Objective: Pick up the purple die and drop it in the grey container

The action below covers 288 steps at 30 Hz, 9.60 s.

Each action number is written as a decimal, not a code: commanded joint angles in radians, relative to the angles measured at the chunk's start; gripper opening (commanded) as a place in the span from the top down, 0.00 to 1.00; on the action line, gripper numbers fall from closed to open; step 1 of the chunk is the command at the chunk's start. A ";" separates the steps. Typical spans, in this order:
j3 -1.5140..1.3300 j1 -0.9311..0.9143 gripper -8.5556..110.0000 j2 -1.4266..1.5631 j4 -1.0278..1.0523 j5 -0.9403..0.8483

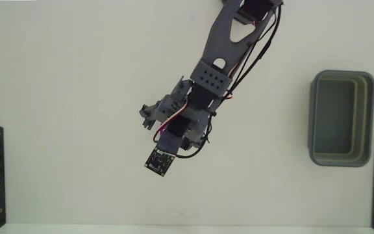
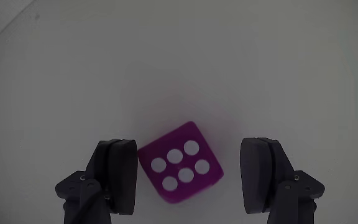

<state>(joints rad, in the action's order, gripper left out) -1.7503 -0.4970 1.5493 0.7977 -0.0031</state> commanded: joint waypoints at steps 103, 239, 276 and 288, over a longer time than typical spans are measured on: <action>-0.040 -0.010 0.15 0.025 -0.065 0.003; -0.026 -0.010 0.38 0.029 -0.046 0.003; 0.491 -0.010 0.38 0.005 0.448 0.003; 0.846 -0.010 0.38 -0.096 0.700 0.003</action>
<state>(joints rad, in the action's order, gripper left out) -1.0232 -0.4970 1.4435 1.4435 -0.0031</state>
